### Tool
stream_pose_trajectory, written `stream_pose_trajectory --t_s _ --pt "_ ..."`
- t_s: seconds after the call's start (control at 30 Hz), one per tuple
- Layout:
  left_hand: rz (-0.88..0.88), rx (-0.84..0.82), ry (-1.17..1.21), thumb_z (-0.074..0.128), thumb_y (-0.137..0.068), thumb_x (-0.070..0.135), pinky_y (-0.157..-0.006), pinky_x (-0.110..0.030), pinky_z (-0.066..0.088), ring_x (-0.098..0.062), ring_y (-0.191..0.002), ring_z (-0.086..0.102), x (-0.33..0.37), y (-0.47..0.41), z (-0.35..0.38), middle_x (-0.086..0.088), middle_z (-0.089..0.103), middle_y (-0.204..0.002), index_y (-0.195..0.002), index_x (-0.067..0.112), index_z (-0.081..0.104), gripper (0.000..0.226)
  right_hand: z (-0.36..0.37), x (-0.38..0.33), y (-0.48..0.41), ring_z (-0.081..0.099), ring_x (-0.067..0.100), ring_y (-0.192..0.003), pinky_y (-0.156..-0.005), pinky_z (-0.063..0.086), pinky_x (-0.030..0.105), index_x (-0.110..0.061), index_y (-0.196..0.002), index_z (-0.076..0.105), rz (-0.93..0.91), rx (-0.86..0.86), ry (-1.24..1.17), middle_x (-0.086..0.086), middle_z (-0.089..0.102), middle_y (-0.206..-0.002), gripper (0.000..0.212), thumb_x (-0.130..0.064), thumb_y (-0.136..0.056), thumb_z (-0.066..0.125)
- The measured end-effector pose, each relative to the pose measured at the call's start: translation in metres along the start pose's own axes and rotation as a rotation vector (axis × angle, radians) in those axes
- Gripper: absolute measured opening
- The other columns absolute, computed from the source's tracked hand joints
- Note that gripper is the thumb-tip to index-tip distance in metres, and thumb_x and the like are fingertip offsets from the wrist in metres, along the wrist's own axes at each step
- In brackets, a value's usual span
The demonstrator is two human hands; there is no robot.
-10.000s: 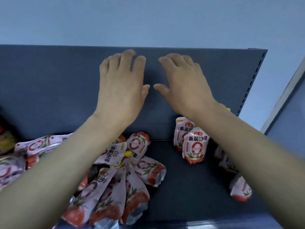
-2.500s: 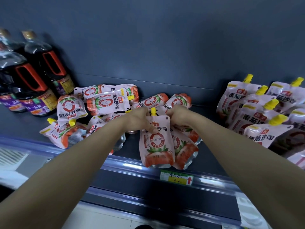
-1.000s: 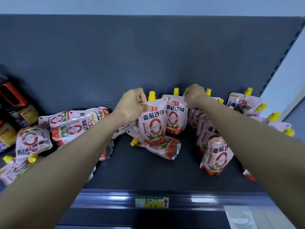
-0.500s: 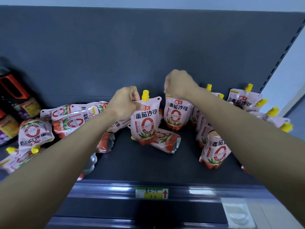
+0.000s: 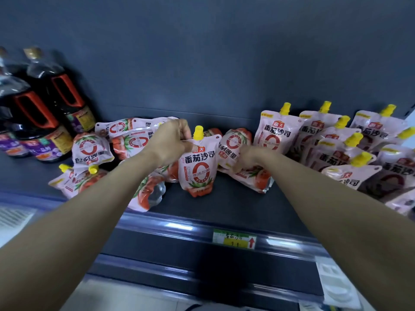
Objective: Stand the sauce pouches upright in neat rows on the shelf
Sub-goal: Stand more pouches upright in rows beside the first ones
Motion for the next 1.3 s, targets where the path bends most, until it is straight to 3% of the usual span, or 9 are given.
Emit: stream_pose_trajectory --t_s 0.2,0.33,0.5,0.63,0.73,0.9,1.13,1.23,1.3 --pt "-0.005 -0.017 -0.016 0.073 -0.076 0.006 -0.060 -0.032 0.045 -0.023 -0.065 0.054 -0.007 0.002 -0.006 -0.016 0.063 -0.074 -0.064 0.019 0.044 0.034 0.007 -0.006 0.005 0.055 0.030 -0.117 -0.081 0.047 0.033 -0.002 -0.140 0.028 0.076 -0.010 -0.112 0.012 0.049 -0.137 0.099 -0.039 -0.066 0.083" --pt "0.017 -0.048 -0.039 0.073 -0.076 0.006 -0.060 -0.028 0.047 -0.023 -0.068 0.057 -0.008 0.002 -0.007 -0.010 0.065 -0.074 -0.064 0.019 0.047 0.031 0.005 -0.010 0.006 0.061 0.028 -0.107 -0.084 0.053 0.032 -0.001 -0.131 0.042 0.085 0.009 -0.143 0.013 0.057 -0.128 0.072 -0.023 -0.073 0.080" --pt "0.056 -0.051 -0.031 0.072 -0.077 0.004 -0.054 -0.019 0.039 -0.011 -0.058 0.052 -0.007 0.006 -0.009 0.006 0.056 -0.060 -0.058 0.023 0.047 0.036 0.004 -0.005 0.009 0.059 0.020 -0.064 -0.062 0.052 0.028 -0.001 -0.087 0.047 0.116 -0.037 -0.271 0.007 0.067 -0.053 0.035 -0.018 -0.077 0.076" --pt "0.061 -0.053 -0.015 0.072 -0.076 0.002 -0.058 -0.021 0.042 -0.012 -0.059 0.051 -0.009 0.007 -0.014 0.004 0.057 -0.061 -0.058 0.022 0.046 0.037 0.002 -0.005 0.020 0.062 0.034 -0.111 -0.095 0.052 0.047 0.002 -0.111 0.051 0.141 -0.128 -0.466 0.015 0.064 -0.115 0.040 0.000 -0.077 0.073" --pt "0.061 -0.054 -0.005 0.072 -0.076 0.002 -0.072 -0.032 0.049 -0.021 -0.071 0.058 -0.012 0.008 -0.016 -0.009 0.064 -0.074 -0.061 0.020 0.049 0.033 0.003 -0.004 0.028 0.063 0.036 -0.108 -0.093 0.052 0.050 0.000 -0.107 0.052 0.143 -0.232 -0.586 0.018 0.063 -0.110 0.030 0.004 -0.081 0.065" --pt "0.074 -0.057 -0.019 0.073 -0.076 0.005 -0.068 -0.030 0.049 -0.019 -0.065 0.056 -0.014 0.010 -0.016 -0.005 0.062 -0.069 -0.060 0.021 0.049 0.033 -0.004 0.002 0.042 0.064 0.024 -0.073 -0.052 0.055 0.031 -0.003 -0.090 0.050 0.152 -0.162 -0.707 0.010 0.065 -0.084 0.021 0.010 -0.078 0.061" --pt "0.102 -0.062 -0.011 0.075 -0.074 0.008 -0.072 -0.033 0.050 -0.024 -0.072 0.061 -0.001 0.004 -0.003 -0.011 0.068 -0.077 -0.066 0.016 0.054 0.023 -0.038 0.031 0.070 0.060 0.018 -0.074 -0.071 0.053 0.028 -0.008 -0.088 0.061 0.121 0.244 -0.768 0.009 0.062 -0.088 0.012 -0.013 -0.082 0.070" --pt "0.128 -0.097 0.010 0.075 -0.074 0.007 -0.068 -0.029 0.045 -0.019 -0.067 0.056 0.010 0.002 0.009 -0.006 0.064 -0.071 -0.060 0.021 0.049 0.033 -0.045 0.039 0.082 0.062 0.028 -0.106 -0.082 0.050 0.031 -0.001 -0.116 0.061 0.172 0.420 -0.675 0.014 0.065 -0.118 0.036 -0.024 -0.089 0.063" --pt "0.141 -0.123 0.027 0.075 -0.073 0.007 -0.068 -0.030 0.047 -0.019 -0.067 0.057 0.016 0.000 0.019 -0.005 0.065 -0.071 -0.059 0.022 0.050 0.033 -0.045 0.045 0.084 0.060 0.032 -0.114 -0.068 0.050 0.025 0.000 -0.124 0.058 0.192 0.447 -0.615 0.017 0.063 -0.124 0.039 -0.017 -0.088 0.062"
Point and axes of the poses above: each hand's wrist, its own y-axis away from the middle knuckle, its own z-axis out of the palm, x = y × z, the point moved 2 cm from there along -y, towards the middle knuckle
